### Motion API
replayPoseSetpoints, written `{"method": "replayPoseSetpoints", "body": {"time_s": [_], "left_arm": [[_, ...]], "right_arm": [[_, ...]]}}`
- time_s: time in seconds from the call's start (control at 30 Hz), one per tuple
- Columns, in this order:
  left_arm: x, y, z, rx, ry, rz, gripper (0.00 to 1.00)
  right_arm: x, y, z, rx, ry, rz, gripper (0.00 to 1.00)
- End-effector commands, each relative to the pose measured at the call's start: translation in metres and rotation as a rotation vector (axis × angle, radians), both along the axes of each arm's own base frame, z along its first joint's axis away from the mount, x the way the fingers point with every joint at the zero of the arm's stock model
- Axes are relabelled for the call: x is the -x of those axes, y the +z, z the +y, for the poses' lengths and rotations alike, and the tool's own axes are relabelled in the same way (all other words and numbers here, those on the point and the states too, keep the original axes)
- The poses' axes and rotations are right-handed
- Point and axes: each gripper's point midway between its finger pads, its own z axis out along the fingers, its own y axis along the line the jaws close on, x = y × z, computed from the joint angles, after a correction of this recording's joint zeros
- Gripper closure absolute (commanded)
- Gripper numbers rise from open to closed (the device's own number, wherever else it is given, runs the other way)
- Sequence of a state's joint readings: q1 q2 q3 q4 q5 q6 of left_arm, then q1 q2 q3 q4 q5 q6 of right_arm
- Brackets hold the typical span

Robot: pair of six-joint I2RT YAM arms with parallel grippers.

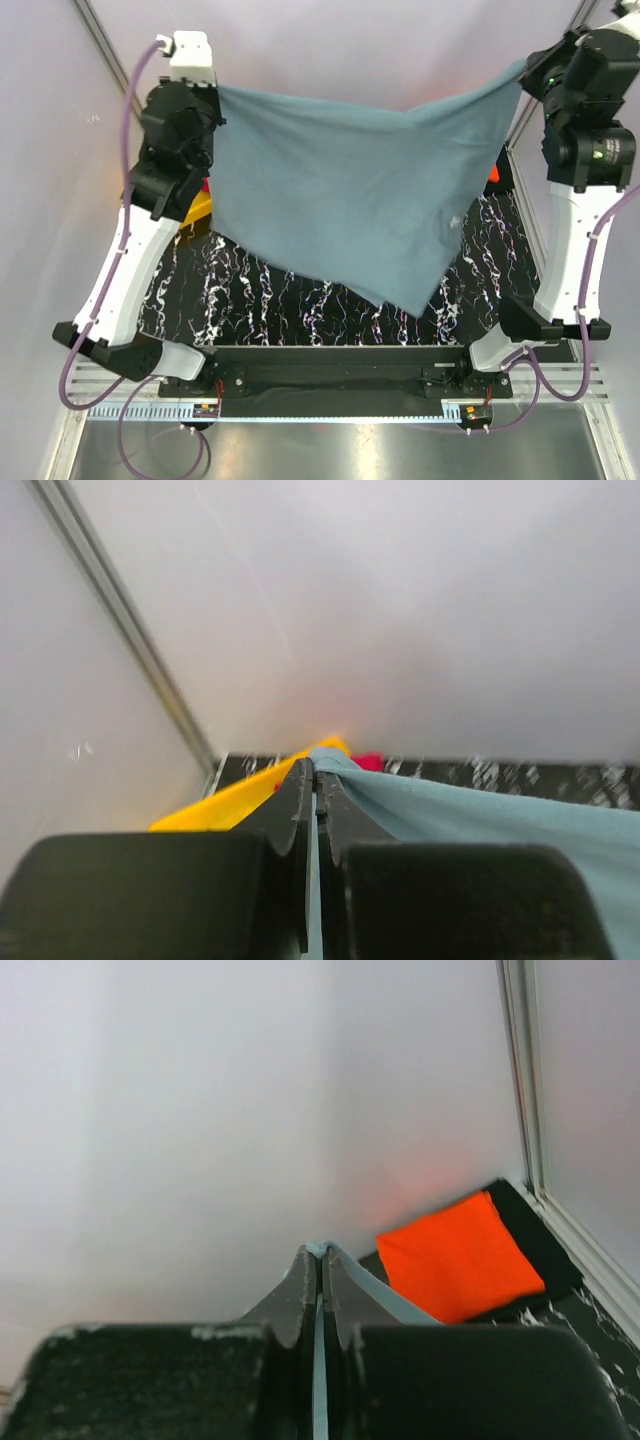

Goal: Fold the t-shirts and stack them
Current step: Flatten the tshirt out

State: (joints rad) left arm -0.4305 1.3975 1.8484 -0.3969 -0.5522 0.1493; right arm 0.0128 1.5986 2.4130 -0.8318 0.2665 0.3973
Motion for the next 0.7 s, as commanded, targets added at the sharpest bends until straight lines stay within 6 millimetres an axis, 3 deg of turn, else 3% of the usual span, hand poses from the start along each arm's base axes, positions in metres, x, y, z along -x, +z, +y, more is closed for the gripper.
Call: {"method": "replayPoseSetpoints", "body": {"time_s": [0.0,0.03,0.1,0.13,0.17,0.2,0.23,0.27,0.3,0.37,0.4,0.47,0.6,0.67], "left_arm": [[0.046,0.082,0.012,0.141,-0.054,-0.237,1.0],[0.061,0.09,0.016,0.155,-0.068,-0.264,1.0],[0.073,0.088,0.018,0.169,-0.09,-0.27,1.0],[0.091,0.096,0.024,0.185,-0.106,-0.304,1.0],[0.096,0.092,0.024,0.188,-0.114,-0.299,1.0],[0.103,0.092,0.025,0.207,-0.126,-0.308,1.0],[0.123,0.099,0.029,0.225,-0.154,-0.342,1.0],[0.126,0.088,0.029,0.227,-0.163,-0.327,1.0],[0.134,0.085,0.03,0.248,-0.176,-0.331,1.0],[0.16,0.08,0.043,0.266,-0.176,-0.359,1.0],[0.18,0.085,0.052,0.306,-0.178,-0.396,1.0],[0.195,0.087,0.057,0.319,-0.186,-0.421,1.0],[0.24,0.111,0.067,0.37,-0.255,-0.525,1.0],[0.255,0.125,0.07,0.382,-0.279,-0.565,1.0]], "right_arm": [[0.06,0.086,0.006,0.051,0.047,-0.259,1.0],[0.065,0.086,0.009,0.048,0.066,-0.26,1.0],[0.084,0.085,0.018,0.044,0.113,-0.256,1.0],[0.091,0.084,0.02,0.038,0.124,-0.252,1.0],[0.095,0.073,0.023,0.034,0.141,-0.219,1.0],[0.116,0.079,0.027,0.037,0.166,-0.243,1.0],[0.125,0.078,0.029,0.047,0.176,-0.242,1.0],[0.13,0.069,0.029,0.052,0.181,-0.223,1.0],[0.159,0.078,0.028,0.071,0.178,-0.264,1.0],[0.181,0.07,0.027,0.073,0.17,-0.251,1.0],[0.205,0.075,0.028,0.071,0.176,-0.283,1.0],[0.236,0.074,0.031,0.062,0.194,-0.297,1.0],[0.272,0.085,0.032,0.041,0.201,-0.35,1.0],[0.296,0.1,0.029,0.038,0.183,-0.412,1.0]]}}
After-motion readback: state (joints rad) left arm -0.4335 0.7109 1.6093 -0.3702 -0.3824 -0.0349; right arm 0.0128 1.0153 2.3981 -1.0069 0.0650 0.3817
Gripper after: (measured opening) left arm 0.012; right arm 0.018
